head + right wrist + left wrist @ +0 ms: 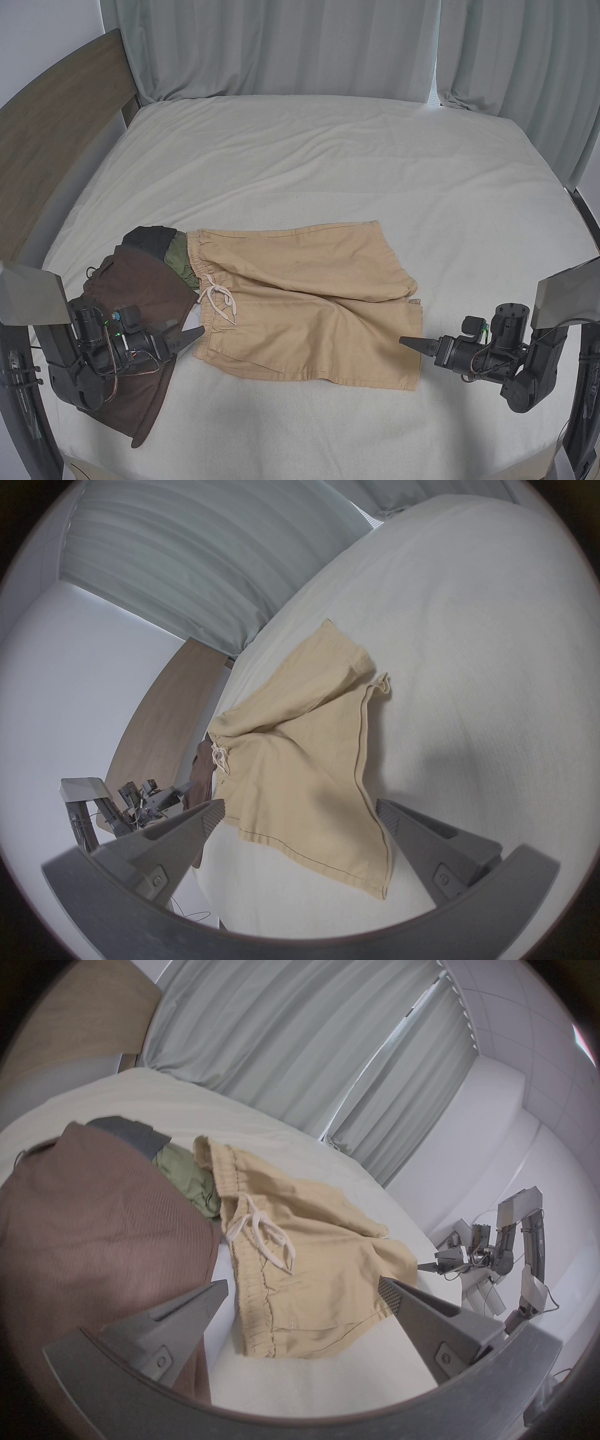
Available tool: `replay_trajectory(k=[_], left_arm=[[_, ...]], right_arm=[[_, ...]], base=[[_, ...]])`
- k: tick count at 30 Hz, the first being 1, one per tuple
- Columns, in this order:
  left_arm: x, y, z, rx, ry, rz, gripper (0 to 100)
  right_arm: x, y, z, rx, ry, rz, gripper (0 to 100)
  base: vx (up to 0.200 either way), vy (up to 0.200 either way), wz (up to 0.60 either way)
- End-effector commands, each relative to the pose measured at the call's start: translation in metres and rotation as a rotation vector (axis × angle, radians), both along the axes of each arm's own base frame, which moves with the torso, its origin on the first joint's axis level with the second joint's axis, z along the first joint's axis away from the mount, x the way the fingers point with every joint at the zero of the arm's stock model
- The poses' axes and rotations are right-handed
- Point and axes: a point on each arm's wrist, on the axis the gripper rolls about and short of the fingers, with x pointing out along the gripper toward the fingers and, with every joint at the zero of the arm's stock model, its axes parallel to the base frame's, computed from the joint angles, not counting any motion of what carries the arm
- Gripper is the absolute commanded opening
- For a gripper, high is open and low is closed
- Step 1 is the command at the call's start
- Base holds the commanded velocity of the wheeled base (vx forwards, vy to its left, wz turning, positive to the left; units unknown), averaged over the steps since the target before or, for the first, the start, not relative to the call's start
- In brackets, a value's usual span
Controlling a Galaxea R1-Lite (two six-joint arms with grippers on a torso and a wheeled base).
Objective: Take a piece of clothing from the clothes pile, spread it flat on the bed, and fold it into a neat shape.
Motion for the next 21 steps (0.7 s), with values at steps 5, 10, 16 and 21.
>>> replay_trajectory(k=[5, 10, 16, 21], left_arm=[[0.004, -0.005, -0.032, -0.04, 0.129, 0.012, 100], [0.005, -0.008, -0.046, -0.042, 0.171, 0.011, 100], [0.009, -0.008, -0.057, -0.021, 0.191, 0.058, 100], [0.008, -0.011, -0.061, -0.019, 0.206, 0.045, 100]], right_arm=[[0.002, 0.0, 0.007, 0.005, -0.03, -0.001, 100], [0.002, 0.001, 0.007, 0.005, -0.03, 0.001, 100], [0.003, 0.0, 0.005, 0.004, -0.025, -0.002, 100], [0.003, 0.001, 0.005, 0.004, -0.024, -0.003, 100]], base=[[0.0, 0.0, 0.0], [0.0, 0.0, 0.0], [0.0, 0.0, 0.0], [0.0, 0.0, 0.0]])
